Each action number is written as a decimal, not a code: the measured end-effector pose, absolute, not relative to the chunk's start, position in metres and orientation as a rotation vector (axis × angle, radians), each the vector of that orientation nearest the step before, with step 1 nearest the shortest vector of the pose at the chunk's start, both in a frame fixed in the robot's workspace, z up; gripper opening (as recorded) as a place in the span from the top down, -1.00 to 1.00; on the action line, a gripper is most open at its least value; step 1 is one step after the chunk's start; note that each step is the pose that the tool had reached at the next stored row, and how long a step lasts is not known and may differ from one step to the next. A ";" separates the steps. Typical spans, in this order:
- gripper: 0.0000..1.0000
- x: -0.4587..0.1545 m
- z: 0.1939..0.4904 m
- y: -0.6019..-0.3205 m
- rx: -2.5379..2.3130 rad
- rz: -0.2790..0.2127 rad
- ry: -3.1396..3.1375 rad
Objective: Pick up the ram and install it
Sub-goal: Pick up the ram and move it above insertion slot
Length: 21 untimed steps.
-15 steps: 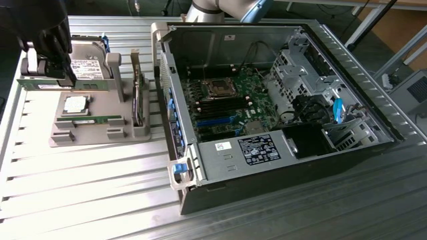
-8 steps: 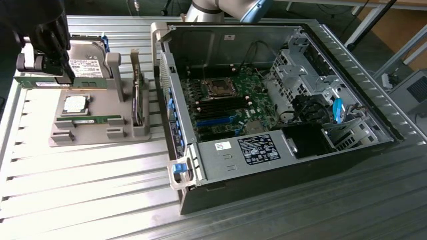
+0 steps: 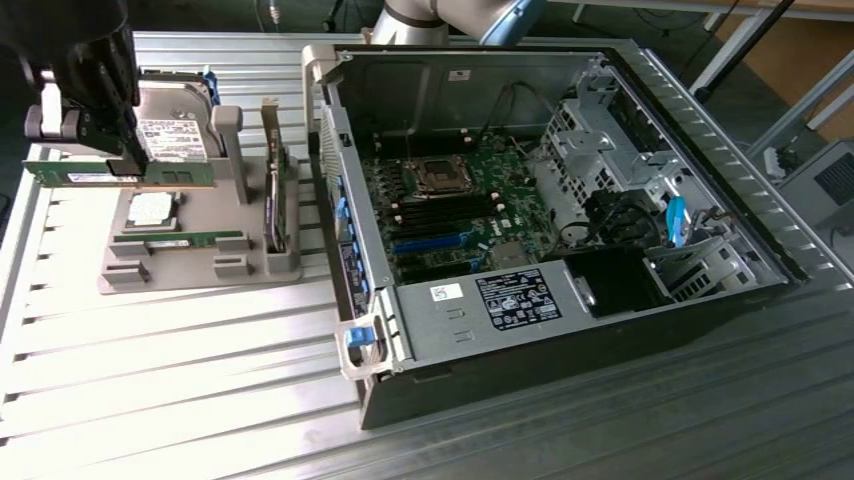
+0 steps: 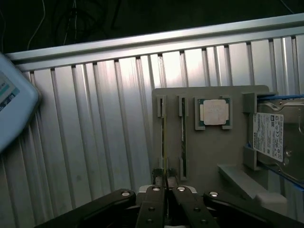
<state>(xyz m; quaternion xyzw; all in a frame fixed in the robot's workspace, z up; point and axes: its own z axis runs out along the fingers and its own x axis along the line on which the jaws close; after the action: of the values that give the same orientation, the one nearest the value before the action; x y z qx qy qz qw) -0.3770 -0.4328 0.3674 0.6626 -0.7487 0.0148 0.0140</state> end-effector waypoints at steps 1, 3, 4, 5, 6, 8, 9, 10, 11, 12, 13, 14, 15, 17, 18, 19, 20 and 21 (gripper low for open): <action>0.78 -0.377 0.367 -0.433 2.059 0.056 -2.327; 0.78 -0.377 0.372 -0.433 2.050 0.079 -2.317; 0.78 -0.377 0.372 -0.433 2.049 0.082 -2.315; 0.78 -0.377 0.372 -0.433 2.048 0.085 -2.314; 0.78 -0.377 0.373 -0.433 2.046 0.089 -2.312; 0.78 -0.377 0.373 -0.433 2.042 0.099 -2.308; 0.78 -0.377 0.375 -0.433 2.042 0.099 -2.308; 0.78 -0.377 0.378 -0.433 2.042 0.099 -2.308; 0.78 -0.377 0.381 -0.433 2.042 0.099 -2.308; 0.78 -0.377 0.382 -0.433 2.042 0.099 -2.308; 0.78 -0.377 0.383 -0.433 2.045 0.091 -2.312; 0.78 -0.377 0.383 -0.433 2.054 0.069 -2.321; 0.78 -0.377 0.384 -0.433 2.062 0.050 -2.330; 0.78 -0.377 0.385 -0.433 2.072 0.023 -2.342; 0.78 -0.377 0.386 -0.433 2.073 0.019 -2.343; 0.78 -0.377 0.386 -0.433 2.075 0.017 -2.344; 0.78 -0.376 0.387 -0.433 2.076 0.015 -2.345; 0.78 -0.376 0.388 -0.433 2.086 0.013 -2.338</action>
<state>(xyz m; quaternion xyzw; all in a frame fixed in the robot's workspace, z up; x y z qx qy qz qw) -0.3760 -0.4327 0.3879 0.6657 -0.7462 0.0042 0.0043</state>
